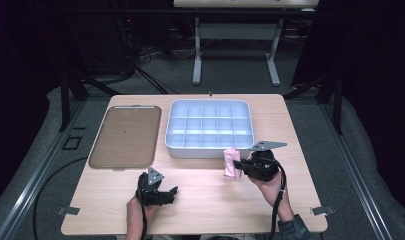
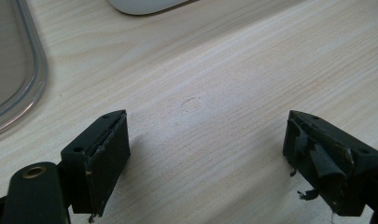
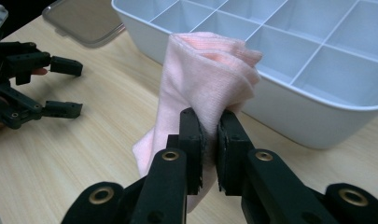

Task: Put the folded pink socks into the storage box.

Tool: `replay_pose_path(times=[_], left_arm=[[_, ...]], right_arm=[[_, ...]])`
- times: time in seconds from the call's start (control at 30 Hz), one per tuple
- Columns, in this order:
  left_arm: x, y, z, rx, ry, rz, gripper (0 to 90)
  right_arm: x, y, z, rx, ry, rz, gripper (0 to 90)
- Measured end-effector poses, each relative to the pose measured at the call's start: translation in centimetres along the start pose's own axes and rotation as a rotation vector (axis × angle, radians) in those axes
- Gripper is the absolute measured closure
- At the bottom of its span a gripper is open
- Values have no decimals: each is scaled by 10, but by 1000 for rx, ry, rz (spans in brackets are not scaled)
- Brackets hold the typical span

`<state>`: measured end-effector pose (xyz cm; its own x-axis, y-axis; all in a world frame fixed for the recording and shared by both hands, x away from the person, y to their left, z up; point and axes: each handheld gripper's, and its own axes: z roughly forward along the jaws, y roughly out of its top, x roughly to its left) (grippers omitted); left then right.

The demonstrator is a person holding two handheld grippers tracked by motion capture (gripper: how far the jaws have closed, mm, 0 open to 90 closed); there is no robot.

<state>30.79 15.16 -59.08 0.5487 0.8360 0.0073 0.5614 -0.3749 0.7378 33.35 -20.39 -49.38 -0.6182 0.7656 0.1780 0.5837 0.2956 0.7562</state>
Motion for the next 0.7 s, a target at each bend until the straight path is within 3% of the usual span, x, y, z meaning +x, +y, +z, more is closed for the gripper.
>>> replay_pose_path(times=[0.4, 0.7], left_arm=[[0, 0, 0, 0, 0, -1, 146], [0, 0, 0, 0, 0, -1, 147]], right_arm=[[-12, 25, -24, -67, -61, 1, 824], [-19, 43, -26, -69, -87, -9, 822]])
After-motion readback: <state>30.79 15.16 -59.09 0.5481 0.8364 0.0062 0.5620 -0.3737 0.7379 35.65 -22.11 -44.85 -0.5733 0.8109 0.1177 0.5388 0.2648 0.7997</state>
